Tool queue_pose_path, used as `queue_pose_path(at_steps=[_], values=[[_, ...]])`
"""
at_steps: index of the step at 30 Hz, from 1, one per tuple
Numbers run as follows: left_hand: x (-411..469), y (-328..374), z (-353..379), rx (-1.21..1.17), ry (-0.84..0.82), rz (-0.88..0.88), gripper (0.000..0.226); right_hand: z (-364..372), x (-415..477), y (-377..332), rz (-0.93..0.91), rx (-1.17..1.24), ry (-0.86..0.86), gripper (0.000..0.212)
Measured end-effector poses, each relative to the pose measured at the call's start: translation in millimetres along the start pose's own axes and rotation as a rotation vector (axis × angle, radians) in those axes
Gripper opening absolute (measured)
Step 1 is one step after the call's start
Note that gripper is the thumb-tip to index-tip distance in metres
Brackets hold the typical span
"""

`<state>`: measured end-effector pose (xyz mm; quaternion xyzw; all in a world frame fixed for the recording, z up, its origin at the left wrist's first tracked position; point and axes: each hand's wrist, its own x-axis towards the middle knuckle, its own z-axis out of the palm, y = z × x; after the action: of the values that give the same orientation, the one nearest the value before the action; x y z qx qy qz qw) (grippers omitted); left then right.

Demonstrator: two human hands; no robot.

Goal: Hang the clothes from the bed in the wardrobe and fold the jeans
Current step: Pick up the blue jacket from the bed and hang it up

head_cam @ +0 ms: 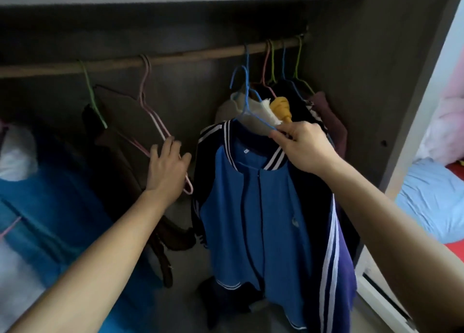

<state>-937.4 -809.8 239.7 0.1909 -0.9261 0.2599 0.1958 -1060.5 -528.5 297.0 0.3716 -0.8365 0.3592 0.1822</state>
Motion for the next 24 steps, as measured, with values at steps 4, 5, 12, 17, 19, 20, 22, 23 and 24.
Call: queue_pose_path(at_steps=[4,5,12,17,19,20,22,23,24], values=[[-10,-18,3,-0.097,-0.012,0.069,0.065,-2,44,-35,0.012,-0.049,0.105,0.03],[-13,-21,4,-0.108,-0.008,0.084,0.068,-2,55,-43,0.022,-0.049,0.121,0.031],[-28,-37,-7,-0.297,0.138,0.139,0.047,39,96,-77,0.135,-0.213,0.094,0.032],[-38,-46,-12,-0.43,0.15,0.182,0.057,85,62,-71,0.043,-0.356,0.079,0.038],[-40,-51,-16,-0.512,0.151,0.206,0.061,85,60,-71,0.083,-0.377,0.063,0.04],[-39,-54,-19,-0.56,0.136,0.218,0.064,83,59,-71,0.111,-0.392,0.017,0.042],[-36,-59,-25,-0.674,0.105,0.215,0.069,78,54,-71,0.136,-0.387,-0.036,0.043],[-34,-59,-28,-0.746,0.104,0.191,0.069,77,49,-70,0.129,-0.383,-0.025,0.041],[-33,-59,-31,-0.818,0.117,0.158,0.067,77,43,-69,0.116,-0.384,0.005,0.039]])
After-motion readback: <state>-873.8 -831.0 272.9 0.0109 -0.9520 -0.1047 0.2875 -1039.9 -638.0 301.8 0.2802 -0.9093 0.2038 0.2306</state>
